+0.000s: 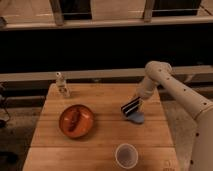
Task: Place the eraser on the white sponge
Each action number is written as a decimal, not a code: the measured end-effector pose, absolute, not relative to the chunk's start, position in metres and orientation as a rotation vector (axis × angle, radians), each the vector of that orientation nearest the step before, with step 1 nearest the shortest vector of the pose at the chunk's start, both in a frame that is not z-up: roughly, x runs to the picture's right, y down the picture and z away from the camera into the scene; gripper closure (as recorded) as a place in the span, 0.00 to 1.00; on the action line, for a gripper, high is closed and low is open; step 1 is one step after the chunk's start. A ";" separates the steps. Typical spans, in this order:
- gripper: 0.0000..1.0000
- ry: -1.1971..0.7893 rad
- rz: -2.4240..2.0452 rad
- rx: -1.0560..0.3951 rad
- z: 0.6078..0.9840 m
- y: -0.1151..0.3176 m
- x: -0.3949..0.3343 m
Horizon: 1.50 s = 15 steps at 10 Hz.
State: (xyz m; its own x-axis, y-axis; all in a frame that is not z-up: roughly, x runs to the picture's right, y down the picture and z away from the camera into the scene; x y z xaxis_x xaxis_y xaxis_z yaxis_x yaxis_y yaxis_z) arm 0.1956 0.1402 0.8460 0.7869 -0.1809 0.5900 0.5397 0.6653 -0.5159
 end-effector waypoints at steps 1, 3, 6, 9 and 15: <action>0.75 -0.531 -0.437 -0.741 0.843 0.144 0.196; 0.56 -0.529 -0.439 -0.753 0.840 0.149 0.199; 0.24 -0.521 -0.418 -0.772 0.843 0.157 0.208; 0.20 -0.521 -0.403 -0.773 0.842 0.159 0.212; 0.20 -0.524 -0.393 -0.761 0.838 0.154 0.220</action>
State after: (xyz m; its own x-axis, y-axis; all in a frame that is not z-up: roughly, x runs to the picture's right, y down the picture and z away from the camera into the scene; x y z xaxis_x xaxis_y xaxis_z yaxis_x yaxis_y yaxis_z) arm 0.2200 0.1544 0.8377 0.8027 -0.1470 0.5780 0.5134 0.6633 -0.5444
